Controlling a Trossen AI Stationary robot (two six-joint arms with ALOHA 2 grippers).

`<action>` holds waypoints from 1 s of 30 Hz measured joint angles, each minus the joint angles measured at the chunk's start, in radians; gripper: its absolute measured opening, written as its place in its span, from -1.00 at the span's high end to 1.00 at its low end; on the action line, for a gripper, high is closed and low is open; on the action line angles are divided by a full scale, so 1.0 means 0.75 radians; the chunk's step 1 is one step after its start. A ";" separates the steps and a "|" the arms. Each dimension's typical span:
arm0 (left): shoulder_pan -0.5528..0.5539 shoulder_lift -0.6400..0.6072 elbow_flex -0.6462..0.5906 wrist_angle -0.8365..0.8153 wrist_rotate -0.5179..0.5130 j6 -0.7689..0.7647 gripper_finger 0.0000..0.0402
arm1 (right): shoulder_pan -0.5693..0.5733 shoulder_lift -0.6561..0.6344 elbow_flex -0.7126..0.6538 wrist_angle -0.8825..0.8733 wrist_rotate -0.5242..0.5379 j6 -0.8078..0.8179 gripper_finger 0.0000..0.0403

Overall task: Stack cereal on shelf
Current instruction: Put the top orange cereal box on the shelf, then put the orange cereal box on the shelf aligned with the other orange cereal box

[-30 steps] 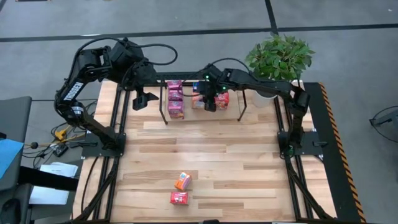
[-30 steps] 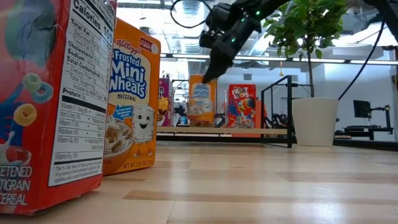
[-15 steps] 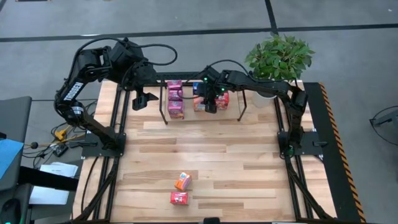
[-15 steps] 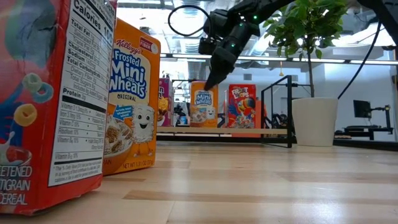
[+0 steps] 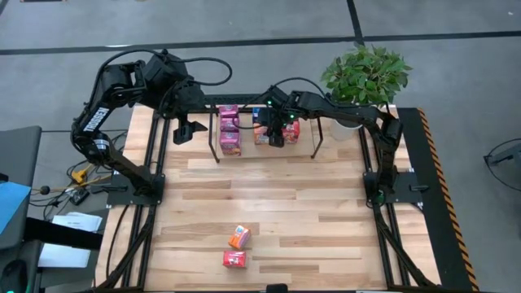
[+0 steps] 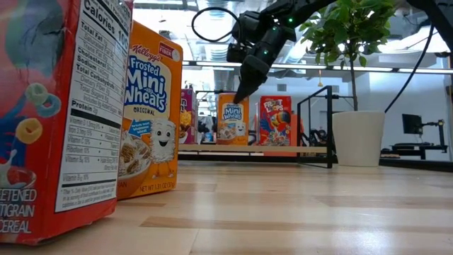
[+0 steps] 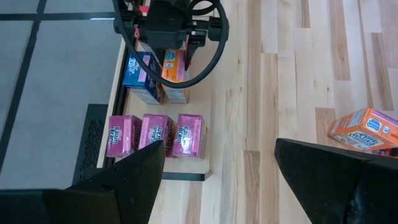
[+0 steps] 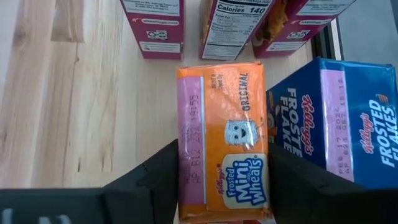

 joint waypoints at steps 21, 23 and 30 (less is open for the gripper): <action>0.000 0.000 0.000 -0.001 0.000 -0.001 -0.48 | 0.001 0.002 0.216 -0.156 0.079 -0.010 -0.24; 0.000 0.000 0.000 -0.001 0.000 0.004 -0.48 | 0.004 0.002 0.284 -0.217 0.080 -0.005 -0.24; 0.000 0.000 0.000 -0.010 -0.032 0.036 -0.48 | 0.157 0.000 0.584 -0.469 -0.012 0.049 -0.24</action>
